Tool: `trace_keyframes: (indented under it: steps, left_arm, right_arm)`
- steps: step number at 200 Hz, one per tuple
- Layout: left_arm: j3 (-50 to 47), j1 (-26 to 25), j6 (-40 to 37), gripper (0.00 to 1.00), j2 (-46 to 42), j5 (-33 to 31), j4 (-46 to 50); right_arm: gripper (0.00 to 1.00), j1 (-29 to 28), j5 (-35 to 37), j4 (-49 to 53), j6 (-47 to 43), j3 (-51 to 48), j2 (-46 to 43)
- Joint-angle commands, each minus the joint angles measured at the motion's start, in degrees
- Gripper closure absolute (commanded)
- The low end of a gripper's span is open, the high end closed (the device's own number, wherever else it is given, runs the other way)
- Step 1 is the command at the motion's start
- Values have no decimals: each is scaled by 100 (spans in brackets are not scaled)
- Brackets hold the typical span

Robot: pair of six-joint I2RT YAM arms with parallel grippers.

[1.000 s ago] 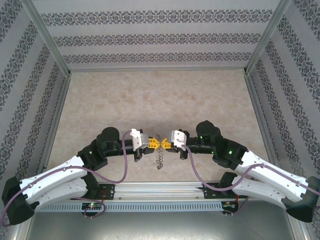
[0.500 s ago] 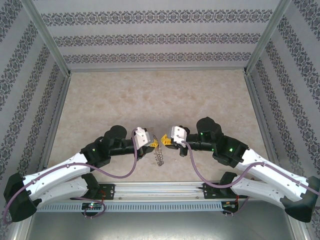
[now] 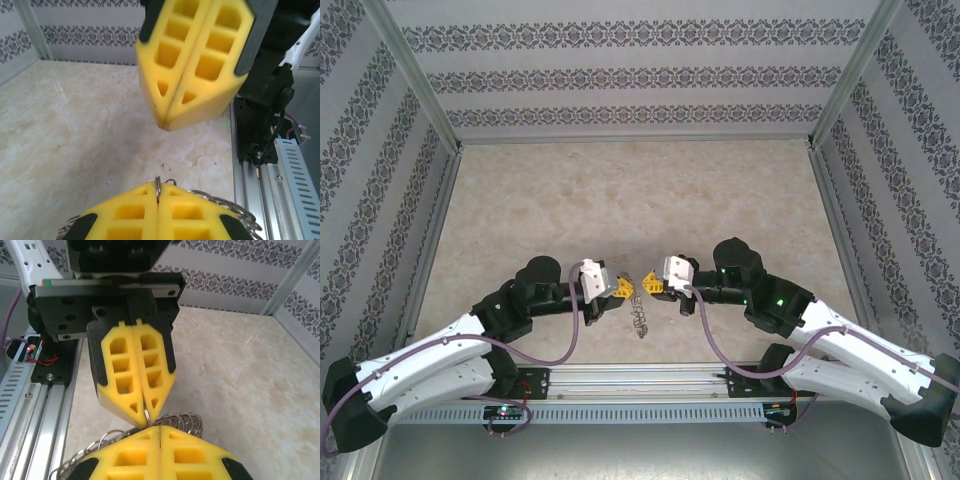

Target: Put the keys on the keyring

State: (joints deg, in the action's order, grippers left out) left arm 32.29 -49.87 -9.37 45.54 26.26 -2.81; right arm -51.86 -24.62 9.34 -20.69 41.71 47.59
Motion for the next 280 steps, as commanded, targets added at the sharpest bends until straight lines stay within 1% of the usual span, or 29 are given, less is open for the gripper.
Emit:
trace_keyframes:
  steps: [1, 12, 19, 42, 56, 70, 116, 178, 187, 207, 221, 234, 263, 280]
  left_arm:
    - [-124, 2, 102, 100, -206, 281, -621]
    - [-180, 3, 143, 100, -285, 349, -746]
    - [-197, 3, 161, 100, -327, 401, -800]
    - [-248, 3, 245, 100, -430, 480, -981]
    - [-272, 3, 310, 100, -466, 512, -1108]
    - [-282, 4, 347, 100, -479, 529, -1174]
    - [-294, 4, 407, 100, -366, 608, -1343]
    - [-313, 3, 409, 100, -301, 666, -1466]
    - [-321, 3, 409, 100, -292, 683, -1479]
    - [-321, 5, 402, 100, -283, 697, -1494]
    - [-309, 3, 377, 100, -274, 700, -1441]
    - [-290, 3, 348, 100, -251, 705, -1366]
    - [-219, 3, 293, 100, -234, 653, -1222]
    - [-52, 8, 153, 100, -180, 483, -830]
  right_arm:
    - [89, 36, -262, -373, 181, -209, -241]
    - [82, 37, -253, -411, 222, -266, -294]
    - [80, 39, -281, -404, 239, -277, -310]
    - [77, 38, -676, -463, 290, -289, -270]
    - [77, 32, -934, -480, 273, -257, -192]
    - [76, 19, -1026, -551, 298, -282, -159]
    - [79, 18, -977, -730, 380, -304, -81]
    - [76, 16, -827, -813, 382, -195, 323]
    - [77, 14, -796, -812, 369, -188, 355]
    - [82, 9, -740, -838, 364, -199, 373]
    - [90, 17, -698, -812, 332, -173, 374]
    - [100, 13, -689, -809, 302, -151, 354]
    - [100, 17, -598, -790, 211, -128, 317]
    - [100, 22, -469, -741, 163, -116, 262]
